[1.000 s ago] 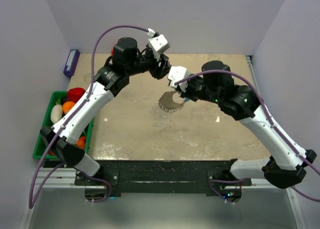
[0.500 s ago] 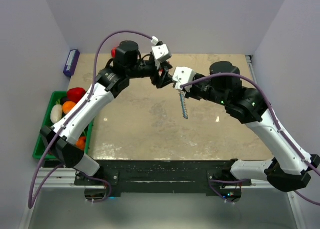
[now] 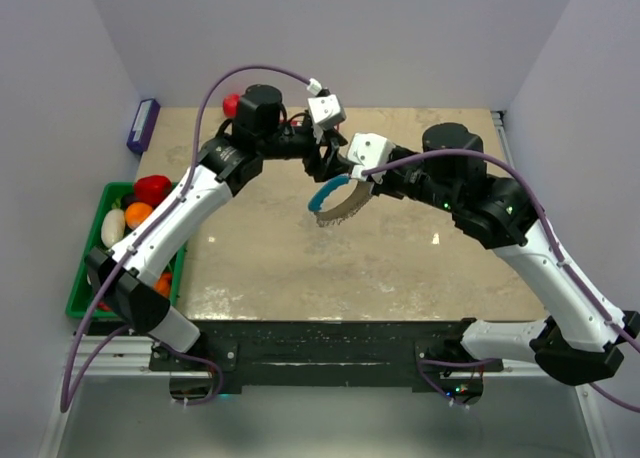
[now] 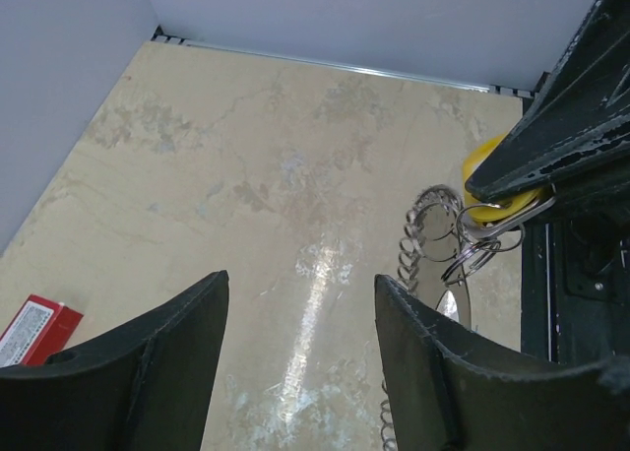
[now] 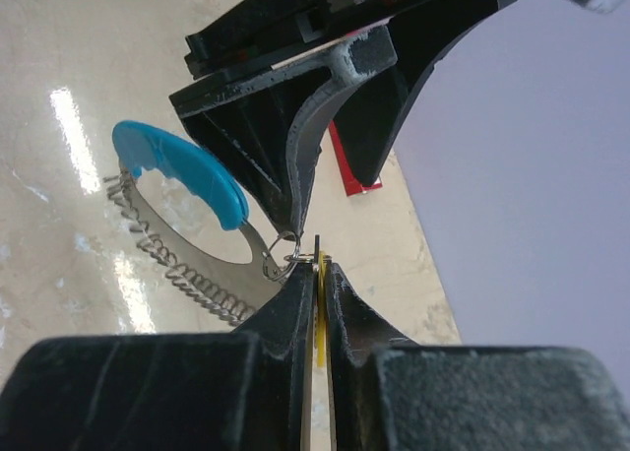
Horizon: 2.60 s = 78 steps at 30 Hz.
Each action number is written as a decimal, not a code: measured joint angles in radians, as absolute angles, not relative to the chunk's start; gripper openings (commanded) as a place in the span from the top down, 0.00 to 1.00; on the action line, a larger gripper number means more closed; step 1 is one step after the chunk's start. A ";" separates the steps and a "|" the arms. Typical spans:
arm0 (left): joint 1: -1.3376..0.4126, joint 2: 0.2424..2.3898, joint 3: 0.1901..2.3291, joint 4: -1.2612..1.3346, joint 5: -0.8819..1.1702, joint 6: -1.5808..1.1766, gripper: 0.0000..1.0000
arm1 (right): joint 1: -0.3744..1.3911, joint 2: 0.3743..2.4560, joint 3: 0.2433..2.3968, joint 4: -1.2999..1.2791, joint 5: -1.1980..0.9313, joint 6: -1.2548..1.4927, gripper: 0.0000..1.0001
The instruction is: Remove the keys from the keyring
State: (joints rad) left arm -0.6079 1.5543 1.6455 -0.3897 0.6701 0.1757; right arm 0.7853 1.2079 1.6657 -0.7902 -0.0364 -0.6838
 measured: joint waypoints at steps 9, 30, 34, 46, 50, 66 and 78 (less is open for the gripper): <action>-0.584 1.514 1.702 -0.418 0.719 0.177 0.20 | 0.783 1.213 1.666 -0.784 0.004 -0.669 1.00; -0.583 1.527 1.632 -0.352 0.699 0.088 0.12 | 0.778 1.269 1.718 -0.762 0.042 -0.635 1.00; -0.583 1.529 1.644 -0.353 0.707 0.088 0.12 | 0.778 1.269 1.718 -0.762 0.039 -0.635 1.00; -0.585 1.548 1.675 -0.345 0.757 0.088 0.32 | 0.778 1.268 1.718 -0.762 0.030 -0.635 1.00; -0.588 1.562 1.675 -0.345 0.755 0.086 0.59 | 0.778 1.268 1.718 -0.762 0.023 -0.635 1.00; -0.601 1.573 1.676 -0.345 0.787 0.089 0.40 | 0.773 1.259 1.708 -0.763 0.010 -0.635 1.00; -0.601 1.573 1.676 -0.344 0.845 0.089 0.88 | 0.773 1.254 1.693 -0.763 0.011 -0.635 1.00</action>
